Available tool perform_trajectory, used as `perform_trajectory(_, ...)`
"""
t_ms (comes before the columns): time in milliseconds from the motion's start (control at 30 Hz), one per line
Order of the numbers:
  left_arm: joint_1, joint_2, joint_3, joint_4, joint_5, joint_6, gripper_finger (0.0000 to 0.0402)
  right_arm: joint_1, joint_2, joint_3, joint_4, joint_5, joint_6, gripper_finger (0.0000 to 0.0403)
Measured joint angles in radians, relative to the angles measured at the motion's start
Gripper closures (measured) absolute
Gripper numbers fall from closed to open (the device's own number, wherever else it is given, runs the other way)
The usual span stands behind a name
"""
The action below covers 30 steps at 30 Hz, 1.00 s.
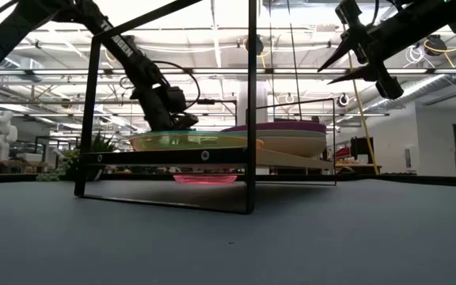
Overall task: Place and stack plates onto a shelf
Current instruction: Stack the pink plate on top of the blue plate on the shelf
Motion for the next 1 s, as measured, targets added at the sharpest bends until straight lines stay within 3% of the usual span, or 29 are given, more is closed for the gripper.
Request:
perform_trajectory(200,0.029,0.0,-0.075,0.062,0.004,-0.021,0.0101,0.0,0.0,0.0,0.0,0.002,-0.014,0.0282)
perform_trajectory(500,0.0,-0.01,-0.204,0.175,0.016,-0.042,0.0156,0.0,0.0,0.0,-0.001,0.007,-0.018,0.0282)
perform_trajectory(1000,-0.024,-0.005,-0.213,0.268,0.071,-0.157,0.0181,-0.001,0.001,0.0,-0.002,0.015,-0.014,0.0282)
